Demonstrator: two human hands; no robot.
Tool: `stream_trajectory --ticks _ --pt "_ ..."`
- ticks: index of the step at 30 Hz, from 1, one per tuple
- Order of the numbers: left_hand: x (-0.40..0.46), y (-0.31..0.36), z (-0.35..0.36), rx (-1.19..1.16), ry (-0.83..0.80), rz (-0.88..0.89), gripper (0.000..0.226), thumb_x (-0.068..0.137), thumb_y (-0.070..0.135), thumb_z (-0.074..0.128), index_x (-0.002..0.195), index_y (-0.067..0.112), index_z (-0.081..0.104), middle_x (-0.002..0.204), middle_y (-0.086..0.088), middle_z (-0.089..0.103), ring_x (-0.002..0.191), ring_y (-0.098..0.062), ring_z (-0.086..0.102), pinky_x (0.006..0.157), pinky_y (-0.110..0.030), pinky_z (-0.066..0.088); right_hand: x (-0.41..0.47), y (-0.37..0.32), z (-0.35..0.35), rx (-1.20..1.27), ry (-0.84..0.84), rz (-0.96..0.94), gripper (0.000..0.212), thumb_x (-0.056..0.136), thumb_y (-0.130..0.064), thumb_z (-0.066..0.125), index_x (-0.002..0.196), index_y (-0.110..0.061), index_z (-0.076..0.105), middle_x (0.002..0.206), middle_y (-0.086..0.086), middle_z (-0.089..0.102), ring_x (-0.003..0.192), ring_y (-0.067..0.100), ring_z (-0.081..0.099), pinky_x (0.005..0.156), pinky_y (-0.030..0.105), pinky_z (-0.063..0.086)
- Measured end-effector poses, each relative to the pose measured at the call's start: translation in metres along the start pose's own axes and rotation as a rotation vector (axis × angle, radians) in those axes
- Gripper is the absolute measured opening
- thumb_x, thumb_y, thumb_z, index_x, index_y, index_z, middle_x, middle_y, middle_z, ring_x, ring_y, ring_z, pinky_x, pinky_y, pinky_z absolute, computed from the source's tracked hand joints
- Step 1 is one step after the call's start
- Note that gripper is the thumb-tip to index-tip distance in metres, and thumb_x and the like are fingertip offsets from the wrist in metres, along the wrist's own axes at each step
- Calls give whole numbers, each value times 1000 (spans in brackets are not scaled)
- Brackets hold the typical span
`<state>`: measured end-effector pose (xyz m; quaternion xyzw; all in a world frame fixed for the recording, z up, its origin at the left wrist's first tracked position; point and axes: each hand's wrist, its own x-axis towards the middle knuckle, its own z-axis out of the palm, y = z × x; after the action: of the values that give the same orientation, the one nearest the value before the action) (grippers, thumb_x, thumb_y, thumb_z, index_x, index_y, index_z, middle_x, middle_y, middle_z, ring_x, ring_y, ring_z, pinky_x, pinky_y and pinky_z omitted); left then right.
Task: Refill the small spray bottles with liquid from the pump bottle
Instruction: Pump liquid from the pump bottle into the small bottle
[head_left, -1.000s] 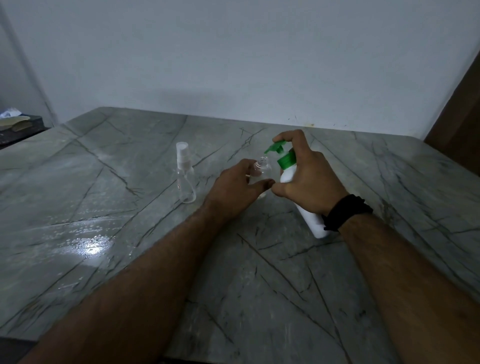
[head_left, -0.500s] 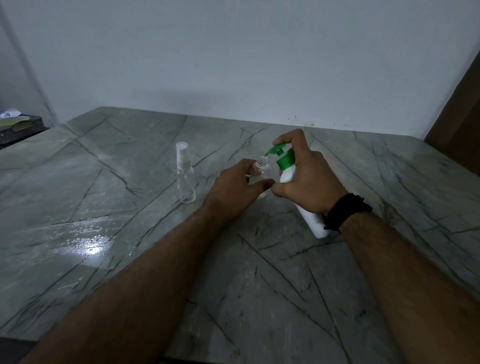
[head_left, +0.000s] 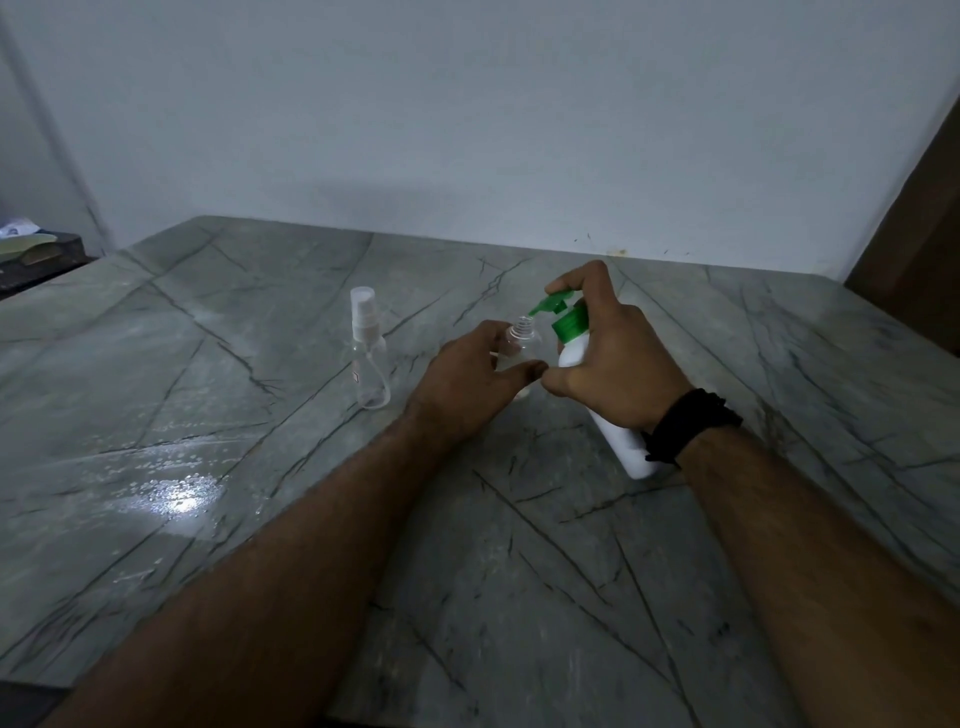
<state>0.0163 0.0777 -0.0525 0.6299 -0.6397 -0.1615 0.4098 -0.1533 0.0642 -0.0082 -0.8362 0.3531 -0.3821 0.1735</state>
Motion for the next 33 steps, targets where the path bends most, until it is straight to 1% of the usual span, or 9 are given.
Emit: stream_trajectory --ticks 3,6,9,12,18,21,24,28,33 --pt "0 -1 0 -10 3 3 60 81 53 68 131 24 51 126 3 63 96 -5 56 80 -23 47 -1 0 0 -6 16 0 75 64 -16 83 126 -28 42 96 -3 64 75 12 63 62 22 49" --pt "-1 0 -1 -19 5 9 60 81 52 68 130 24 52 125 3 63 96 -5 57 79 -23 47 -2 -1 0 -9 22 -11 79 63 -16 83 129 -31 42 92 -5 65 70 9 62 59 19 49" --pt "-2 2 -1 -18 -4 5 59 82 51 68 131 23 51 127 2 62 102 -10 60 82 -25 49 0 0 0 8 11 -8 75 63 -15 82 125 -31 42 87 -11 63 68 6 61 56 15 46" --pt "-2 3 -1 -2 -5 4 58 82 51 68 131 22 51 126 2 62 103 -11 60 81 -23 47 1 1 0 3 -1 2 72 63 -14 82 121 -29 41 89 -12 62 68 4 61 56 13 45" --pt "-4 6 -3 -28 3 4 58 83 48 68 131 21 52 126 1 63 105 -14 61 86 -29 51 -2 -1 0 0 9 -16 80 64 -15 82 130 -32 40 95 -7 65 71 7 63 60 18 50" --pt "-4 6 -2 -15 -3 3 57 83 49 67 131 22 51 127 1 62 104 -12 60 82 -25 47 -1 0 0 11 0 -11 76 63 -13 82 126 -30 41 87 -12 61 67 4 61 55 13 44" --pt "-4 6 -2 -2 -4 6 58 83 50 67 131 22 51 127 1 62 103 -11 59 80 -22 45 0 1 1 13 -3 -2 73 63 -13 83 122 -28 42 90 -12 62 67 4 61 56 11 44" --pt "-4 5 -3 -11 -1 6 58 83 50 68 132 22 51 127 1 62 106 -13 61 83 -24 47 -1 1 2 -2 7 -16 78 64 -13 83 128 -29 41 95 -9 63 70 6 62 57 10 44" --pt "-3 5 -2 0 -1 1 59 83 50 67 132 22 50 128 0 61 107 -14 60 81 -23 45 0 1 0 12 2 -19 76 63 -13 82 125 -29 41 91 -11 62 69 5 62 57 12 45"
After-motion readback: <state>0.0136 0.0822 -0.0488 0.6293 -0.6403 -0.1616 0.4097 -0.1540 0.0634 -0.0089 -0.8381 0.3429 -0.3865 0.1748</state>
